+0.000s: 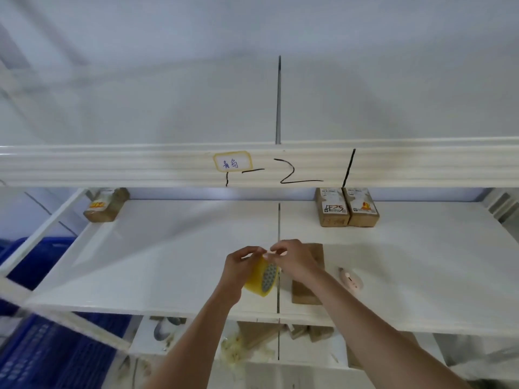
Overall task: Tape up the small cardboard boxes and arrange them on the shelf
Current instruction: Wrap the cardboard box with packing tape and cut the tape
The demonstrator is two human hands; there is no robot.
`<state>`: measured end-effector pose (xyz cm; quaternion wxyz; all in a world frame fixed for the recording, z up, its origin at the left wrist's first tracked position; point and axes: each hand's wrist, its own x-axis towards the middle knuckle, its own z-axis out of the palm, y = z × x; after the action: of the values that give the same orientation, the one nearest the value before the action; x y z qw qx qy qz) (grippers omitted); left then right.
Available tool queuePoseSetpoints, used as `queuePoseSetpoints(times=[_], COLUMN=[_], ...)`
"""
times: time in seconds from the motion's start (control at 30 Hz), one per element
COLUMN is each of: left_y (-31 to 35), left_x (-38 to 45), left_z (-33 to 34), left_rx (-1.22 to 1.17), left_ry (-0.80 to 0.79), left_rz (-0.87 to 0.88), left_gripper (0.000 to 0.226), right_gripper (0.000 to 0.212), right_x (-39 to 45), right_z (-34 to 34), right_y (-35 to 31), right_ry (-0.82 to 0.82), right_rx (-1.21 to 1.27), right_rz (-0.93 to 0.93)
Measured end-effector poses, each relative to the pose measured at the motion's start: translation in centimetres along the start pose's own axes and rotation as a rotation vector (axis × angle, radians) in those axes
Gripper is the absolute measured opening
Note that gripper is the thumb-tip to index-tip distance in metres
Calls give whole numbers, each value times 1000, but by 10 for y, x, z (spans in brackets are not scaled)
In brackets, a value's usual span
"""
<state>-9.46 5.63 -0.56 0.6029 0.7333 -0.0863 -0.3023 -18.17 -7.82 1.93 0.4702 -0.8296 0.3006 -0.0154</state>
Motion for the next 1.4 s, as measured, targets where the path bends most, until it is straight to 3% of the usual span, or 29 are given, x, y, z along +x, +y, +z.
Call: queuePoseSetpoints(times=[0.37, 0.43, 0.7, 1.4], left_y=[-3, -3, -3, -40], left_x=[-33, -37, -42, -39], left_z=[-2, -5, -32, -125], left_rx=[-16, -16, -39, 36], left_ry=[52, 22, -244, -206], left_rz=[-14, -13, -89, -255], left_gripper=[12, 7, 22, 14], right_gripper=[6, 6, 11, 21], right_x=[-12, -16, -21, -34], right_z=[4, 6, 14, 106], right_y=[1, 0, -9, -68], right_ry=[-15, -6, 11, -8], right_rx=[146, 138, -11, -178], right_rz=[-15, -32, -87, -50])
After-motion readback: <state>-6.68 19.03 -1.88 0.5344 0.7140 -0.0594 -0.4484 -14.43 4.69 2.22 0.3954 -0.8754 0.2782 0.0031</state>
